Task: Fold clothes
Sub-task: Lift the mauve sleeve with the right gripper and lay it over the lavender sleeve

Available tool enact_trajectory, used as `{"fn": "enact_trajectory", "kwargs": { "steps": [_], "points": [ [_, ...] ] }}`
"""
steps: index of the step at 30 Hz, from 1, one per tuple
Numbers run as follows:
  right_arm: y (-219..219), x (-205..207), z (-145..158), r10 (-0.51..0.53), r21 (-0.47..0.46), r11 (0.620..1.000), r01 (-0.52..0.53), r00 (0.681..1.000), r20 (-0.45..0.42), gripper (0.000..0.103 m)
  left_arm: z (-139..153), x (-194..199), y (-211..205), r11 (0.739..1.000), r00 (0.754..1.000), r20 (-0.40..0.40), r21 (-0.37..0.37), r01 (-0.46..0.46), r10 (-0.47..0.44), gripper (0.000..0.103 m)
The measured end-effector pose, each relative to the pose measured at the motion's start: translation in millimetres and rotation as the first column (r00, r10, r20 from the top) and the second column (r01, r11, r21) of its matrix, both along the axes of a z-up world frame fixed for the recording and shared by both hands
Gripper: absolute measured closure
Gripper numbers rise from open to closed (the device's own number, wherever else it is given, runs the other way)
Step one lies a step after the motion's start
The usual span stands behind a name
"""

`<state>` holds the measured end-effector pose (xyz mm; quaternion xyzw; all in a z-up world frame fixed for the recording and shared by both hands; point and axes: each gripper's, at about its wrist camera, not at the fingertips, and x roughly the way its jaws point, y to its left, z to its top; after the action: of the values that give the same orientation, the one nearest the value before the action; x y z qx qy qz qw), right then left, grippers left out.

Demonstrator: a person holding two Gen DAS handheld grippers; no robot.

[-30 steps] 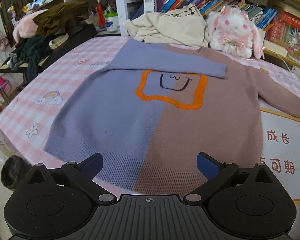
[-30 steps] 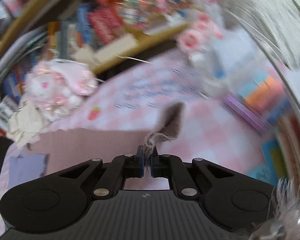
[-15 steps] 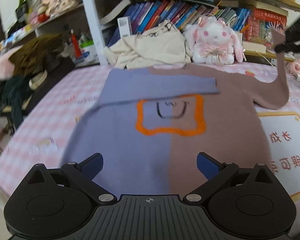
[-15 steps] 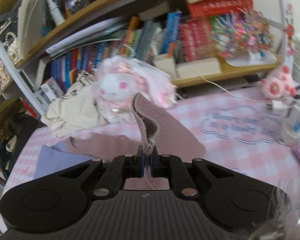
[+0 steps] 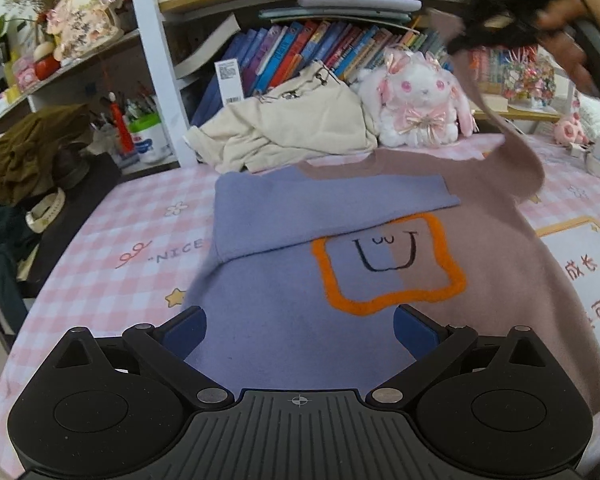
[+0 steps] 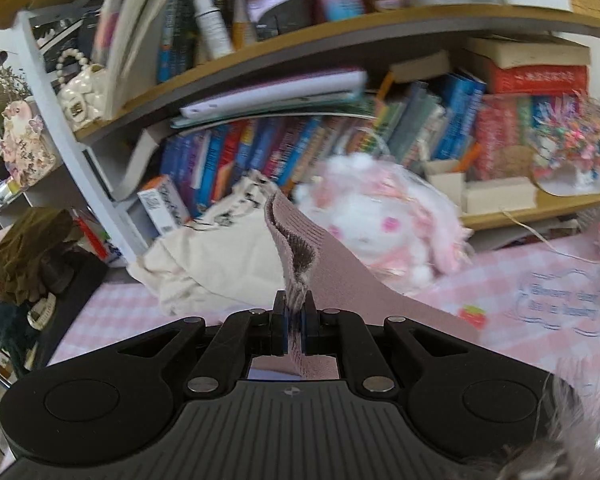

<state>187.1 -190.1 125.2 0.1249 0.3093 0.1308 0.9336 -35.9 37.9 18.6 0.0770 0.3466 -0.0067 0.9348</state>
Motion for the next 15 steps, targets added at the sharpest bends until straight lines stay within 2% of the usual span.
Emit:
{"fn": "enact_trajectory", "kwargs": {
  "steps": [4,8,15],
  "points": [
    [45.5,7.4,-1.8,0.022,-0.006,1.0,-0.022,1.0,0.001,0.097,-5.2,4.3,9.2,0.999,0.999,-0.018,0.001,0.051,-0.051,0.002],
    [81.2,14.3,-13.6,0.047,-0.002,0.999,-0.047,0.999,-0.017,0.097,-6.7,4.1,17.3,0.995,0.996,-0.016,0.035,0.09,-0.089,0.002],
    [118.3,20.3,-36.3,0.088,-0.017,0.996,-0.09,0.994,-0.059,0.097,-8.5,4.1,37.6,0.996,0.997,-0.025,0.041,0.075,-0.074,0.002]
  ]
}}
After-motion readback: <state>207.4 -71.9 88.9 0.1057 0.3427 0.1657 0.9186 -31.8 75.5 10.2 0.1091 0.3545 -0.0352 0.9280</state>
